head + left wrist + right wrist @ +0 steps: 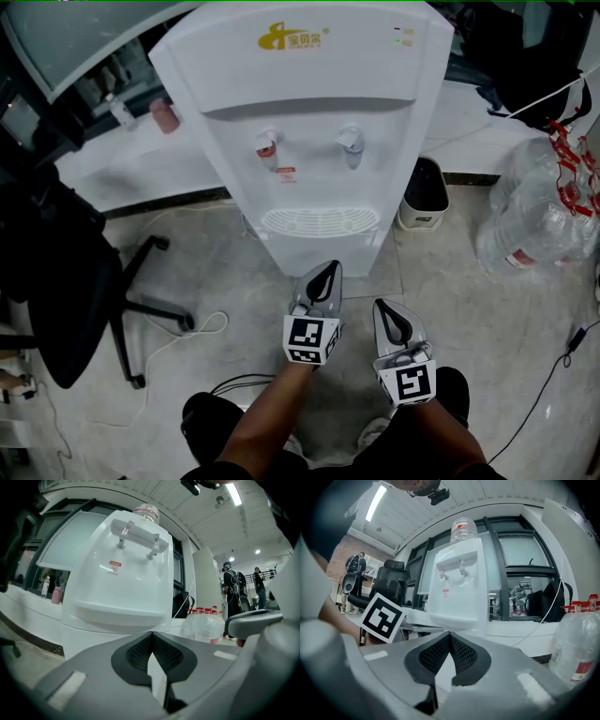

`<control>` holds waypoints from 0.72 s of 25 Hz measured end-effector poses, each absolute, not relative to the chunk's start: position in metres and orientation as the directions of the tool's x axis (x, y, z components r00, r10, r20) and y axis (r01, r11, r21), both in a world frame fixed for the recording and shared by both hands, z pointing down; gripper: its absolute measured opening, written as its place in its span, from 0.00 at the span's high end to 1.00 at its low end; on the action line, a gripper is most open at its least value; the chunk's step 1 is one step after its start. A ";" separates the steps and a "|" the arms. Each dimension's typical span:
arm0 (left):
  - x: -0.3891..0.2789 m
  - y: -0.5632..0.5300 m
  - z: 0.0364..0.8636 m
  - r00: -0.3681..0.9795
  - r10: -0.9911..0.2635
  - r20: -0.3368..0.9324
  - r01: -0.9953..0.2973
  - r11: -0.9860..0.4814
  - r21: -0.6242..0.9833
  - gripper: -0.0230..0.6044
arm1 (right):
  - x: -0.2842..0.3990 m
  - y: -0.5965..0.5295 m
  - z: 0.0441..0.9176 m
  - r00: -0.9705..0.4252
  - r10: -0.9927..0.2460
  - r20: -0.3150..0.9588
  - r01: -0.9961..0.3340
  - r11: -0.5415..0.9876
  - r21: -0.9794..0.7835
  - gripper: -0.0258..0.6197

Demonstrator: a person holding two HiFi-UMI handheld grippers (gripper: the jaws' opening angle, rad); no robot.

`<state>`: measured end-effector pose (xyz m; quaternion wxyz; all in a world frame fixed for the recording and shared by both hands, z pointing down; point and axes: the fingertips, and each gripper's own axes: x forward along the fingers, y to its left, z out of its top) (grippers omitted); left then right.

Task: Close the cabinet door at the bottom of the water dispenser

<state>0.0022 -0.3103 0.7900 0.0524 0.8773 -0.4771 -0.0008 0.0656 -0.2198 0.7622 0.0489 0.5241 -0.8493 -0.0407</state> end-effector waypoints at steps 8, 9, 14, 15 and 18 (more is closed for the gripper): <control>-0.029 -0.261 0.770 0.526 -0.850 0.010 -0.848 -0.523 0.086 0.93 | 0.044 -0.221 0.740 -0.464 -0.886 0.008 -0.878 0.460 0.132 0.96; -0.033 -0.255 0.769 0.525 -0.851 0.011 -0.849 -0.522 0.084 0.93 | 0.040 -0.221 0.739 -0.467 -0.884 0.007 -0.876 0.464 0.134 0.96; -0.051 -0.240 0.759 0.505 -0.863 0.013 -0.860 -0.502 0.092 0.93 | 0.023 -0.217 0.718 -0.483 -0.875 -0.019 -0.869 0.477 0.135 0.96; -0.054 -0.239 0.756 0.501 -0.865 0.010 -0.862 -0.498 0.092 0.93 | 0.020 -0.216 0.712 -0.487 -0.873 -0.030 -0.867 0.479 0.140 0.96; -0.061 -0.238 0.747 0.496 -0.868 0.000 -0.864 -0.494 0.094 0.93 | 0.016 -0.214 0.700 -0.488 -0.872 -0.042 -0.866 0.478 0.145 0.96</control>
